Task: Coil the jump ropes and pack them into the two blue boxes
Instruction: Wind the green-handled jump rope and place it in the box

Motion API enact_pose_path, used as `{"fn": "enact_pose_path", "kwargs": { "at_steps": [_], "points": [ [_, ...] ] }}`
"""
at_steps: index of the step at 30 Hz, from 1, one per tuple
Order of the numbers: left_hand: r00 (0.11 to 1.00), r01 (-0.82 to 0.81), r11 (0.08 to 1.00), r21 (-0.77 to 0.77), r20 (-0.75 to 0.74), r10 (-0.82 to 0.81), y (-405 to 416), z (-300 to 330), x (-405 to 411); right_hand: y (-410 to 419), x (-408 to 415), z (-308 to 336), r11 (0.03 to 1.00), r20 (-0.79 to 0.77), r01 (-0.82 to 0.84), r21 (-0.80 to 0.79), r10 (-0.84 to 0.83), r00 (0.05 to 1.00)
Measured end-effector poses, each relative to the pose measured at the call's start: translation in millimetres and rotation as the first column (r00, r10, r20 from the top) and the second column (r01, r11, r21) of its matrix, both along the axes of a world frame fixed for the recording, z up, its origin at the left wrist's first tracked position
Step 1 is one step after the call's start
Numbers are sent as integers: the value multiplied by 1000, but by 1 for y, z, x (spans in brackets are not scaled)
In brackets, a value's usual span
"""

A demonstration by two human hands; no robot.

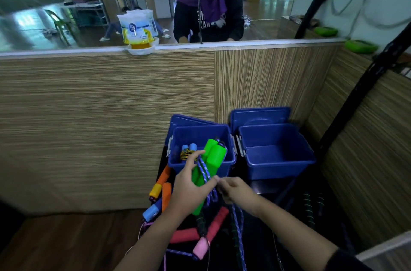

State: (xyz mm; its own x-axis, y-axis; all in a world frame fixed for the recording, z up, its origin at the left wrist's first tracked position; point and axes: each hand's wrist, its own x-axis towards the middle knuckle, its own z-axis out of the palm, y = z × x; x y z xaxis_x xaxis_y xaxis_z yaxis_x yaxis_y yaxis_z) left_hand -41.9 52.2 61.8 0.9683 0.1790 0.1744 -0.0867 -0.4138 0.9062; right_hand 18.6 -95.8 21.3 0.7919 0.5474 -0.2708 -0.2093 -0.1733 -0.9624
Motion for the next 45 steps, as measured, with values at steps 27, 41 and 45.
{"fn": "enact_pose_path", "kwargs": {
  "at_steps": [27, 41, 45],
  "points": [
    [920, -391, 913, -113, -23, 391, 38, -9, 24, -13, -20, 7, 912, 432, -66, -405, 254, 865],
    [997, 63, 670, 740, -75, -11, 20, -38, 13, -17, 19, 88, 840, 550, -184, -510, 483, 681],
    [991, 102, 704, 703, -7, -137, 0, -39, -5, -28, 45, 82, 837, 509, -183, -515, 471, 721]
  ]
}}
